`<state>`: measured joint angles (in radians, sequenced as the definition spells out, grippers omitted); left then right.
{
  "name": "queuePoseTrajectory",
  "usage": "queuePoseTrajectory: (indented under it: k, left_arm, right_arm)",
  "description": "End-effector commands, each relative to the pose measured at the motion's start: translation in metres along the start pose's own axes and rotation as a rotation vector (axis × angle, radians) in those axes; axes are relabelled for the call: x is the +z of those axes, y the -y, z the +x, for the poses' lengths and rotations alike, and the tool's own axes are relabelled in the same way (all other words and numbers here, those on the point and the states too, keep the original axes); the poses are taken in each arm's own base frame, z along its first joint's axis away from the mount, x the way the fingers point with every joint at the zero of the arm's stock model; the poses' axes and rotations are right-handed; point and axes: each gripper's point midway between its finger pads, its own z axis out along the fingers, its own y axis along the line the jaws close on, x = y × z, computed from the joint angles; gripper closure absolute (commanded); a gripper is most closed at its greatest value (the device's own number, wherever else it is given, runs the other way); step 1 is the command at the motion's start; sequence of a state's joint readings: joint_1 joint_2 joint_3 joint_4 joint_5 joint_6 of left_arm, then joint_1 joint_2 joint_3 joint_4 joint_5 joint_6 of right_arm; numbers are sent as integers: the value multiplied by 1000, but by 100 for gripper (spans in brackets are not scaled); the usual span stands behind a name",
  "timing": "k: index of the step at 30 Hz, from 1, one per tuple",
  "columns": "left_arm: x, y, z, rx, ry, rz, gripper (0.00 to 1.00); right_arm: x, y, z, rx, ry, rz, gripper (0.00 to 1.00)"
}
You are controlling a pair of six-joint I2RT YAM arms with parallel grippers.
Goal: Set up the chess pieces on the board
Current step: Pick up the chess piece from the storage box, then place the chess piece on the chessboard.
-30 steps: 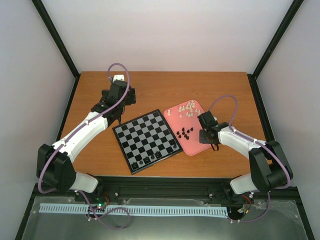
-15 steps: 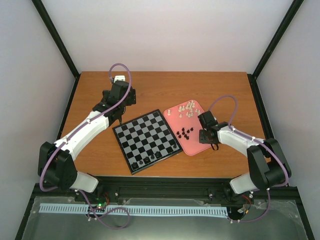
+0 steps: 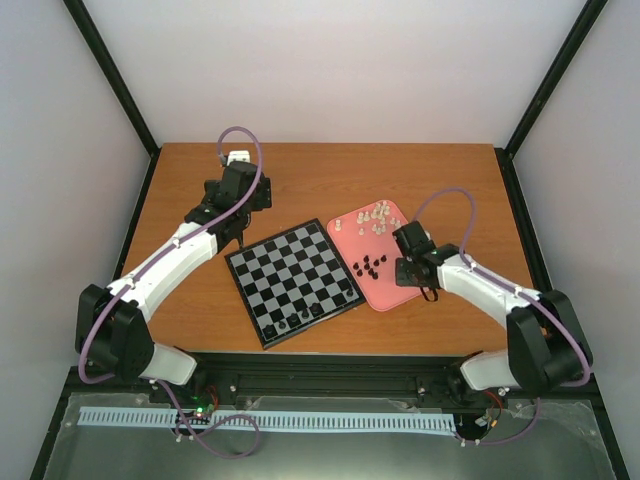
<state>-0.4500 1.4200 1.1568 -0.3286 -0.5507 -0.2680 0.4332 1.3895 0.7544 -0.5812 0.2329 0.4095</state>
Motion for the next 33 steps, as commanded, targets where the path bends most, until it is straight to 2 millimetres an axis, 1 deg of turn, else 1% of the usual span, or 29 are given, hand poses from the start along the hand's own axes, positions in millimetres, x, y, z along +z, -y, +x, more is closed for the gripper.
queuePoseTrajectory:
  k: [1, 3, 5, 10, 13, 17, 25, 33]
  left_arm:
    - [-14, 1, -29, -32, 73, 13, 0]
    - [-15, 1, -29, -34, 73, 17, 0]
    - [-15, 2, -29, -36, 73, 19, 0]
    - [-15, 1, -30, -33, 74, 17, 0]
    - [-16, 1, -29, -31, 74, 18, 0]
    - [-15, 1, -29, -31, 75, 16, 0]
    - [-15, 2, -28, -34, 73, 24, 0]
    - [-15, 2, -28, -33, 72, 21, 0]
  right_arm:
    - [-49, -43, -22, -63, 99, -90, 97]
    - [-63, -73, -24, -125, 120, -126, 97]
    - [-70, -102, -22, -189, 121, -163, 97]
    - [-61, -166, -6, -329, 85, -231, 97]
    - [-54, -188, 6, -386, 51, -244, 97]
    - [-52, -206, 23, -433, 22, -271, 97]
    - [-52, -212, 34, -442, 8, -283, 97]
    - [-57, -233, 48, -493, -7, -313, 97]
